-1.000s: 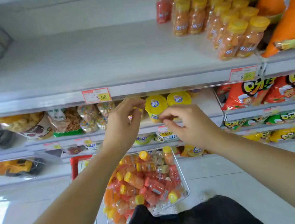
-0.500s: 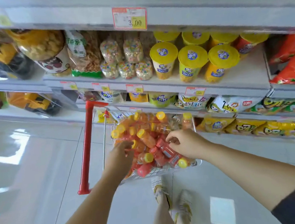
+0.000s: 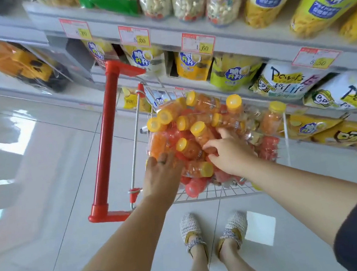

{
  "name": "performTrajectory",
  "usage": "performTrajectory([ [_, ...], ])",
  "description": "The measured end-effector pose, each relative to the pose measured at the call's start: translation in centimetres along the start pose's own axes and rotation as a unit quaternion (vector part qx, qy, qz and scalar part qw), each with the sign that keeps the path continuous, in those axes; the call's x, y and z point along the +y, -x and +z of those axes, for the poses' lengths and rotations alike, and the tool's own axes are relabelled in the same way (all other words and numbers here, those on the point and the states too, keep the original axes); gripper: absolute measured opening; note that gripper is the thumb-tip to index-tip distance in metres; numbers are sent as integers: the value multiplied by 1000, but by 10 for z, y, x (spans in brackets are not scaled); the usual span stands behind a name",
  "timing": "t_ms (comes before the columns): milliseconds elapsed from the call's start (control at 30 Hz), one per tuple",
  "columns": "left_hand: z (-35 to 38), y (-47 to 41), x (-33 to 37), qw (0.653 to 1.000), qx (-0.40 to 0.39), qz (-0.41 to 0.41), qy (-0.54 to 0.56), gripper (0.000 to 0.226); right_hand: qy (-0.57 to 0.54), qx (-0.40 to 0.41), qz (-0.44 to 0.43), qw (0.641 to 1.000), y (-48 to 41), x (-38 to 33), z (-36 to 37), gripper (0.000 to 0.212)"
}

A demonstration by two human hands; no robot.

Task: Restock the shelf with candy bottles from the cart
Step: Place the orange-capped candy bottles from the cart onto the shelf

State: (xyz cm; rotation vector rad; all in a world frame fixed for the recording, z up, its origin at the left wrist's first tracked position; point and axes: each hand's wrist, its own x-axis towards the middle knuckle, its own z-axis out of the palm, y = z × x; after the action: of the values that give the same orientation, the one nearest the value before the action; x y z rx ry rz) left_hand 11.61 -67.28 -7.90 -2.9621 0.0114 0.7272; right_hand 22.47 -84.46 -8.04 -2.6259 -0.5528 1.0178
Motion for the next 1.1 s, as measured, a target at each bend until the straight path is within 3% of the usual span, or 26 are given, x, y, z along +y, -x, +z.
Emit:
performTrajectory([
  [133, 13, -15, 4, 998, -1, 3, -59, 46, 57, 4, -23, 998, -12, -2, 13, 33],
  [333, -2, -13, -1, 994, -17, 46, -93, 22, -7, 3, -41, 999, 2, 2, 1, 37],
  [433, -18, -7, -9, 998, 22, 59, -29, 29, -76, 0, -37, 996, 22, 3, -20, 34],
  [600, -85, 32, -6, 985, -1, -38, 170, 62, -199, 20, -40, 979, 74, -3, -74, 28],
  [700, -138, 54, 2, 914, 49, -88, 393, 63, -272, 41, -77, 958, 120, -9, -123, 27],
  [867, -225, 87, 33, 768, 122, -20, 628, 54, -377, 95, -109, 915, 196, -13, -203, 21],
  [1000, -277, 110, 64, 683, 151, 33, 714, 55, -526, 110, -152, 829, 251, -7, -241, 20],
  [1100, -306, 124, 90, 571, 140, 72, 806, 37, -607, 99, -164, 771, 285, 1, -257, 19],
])
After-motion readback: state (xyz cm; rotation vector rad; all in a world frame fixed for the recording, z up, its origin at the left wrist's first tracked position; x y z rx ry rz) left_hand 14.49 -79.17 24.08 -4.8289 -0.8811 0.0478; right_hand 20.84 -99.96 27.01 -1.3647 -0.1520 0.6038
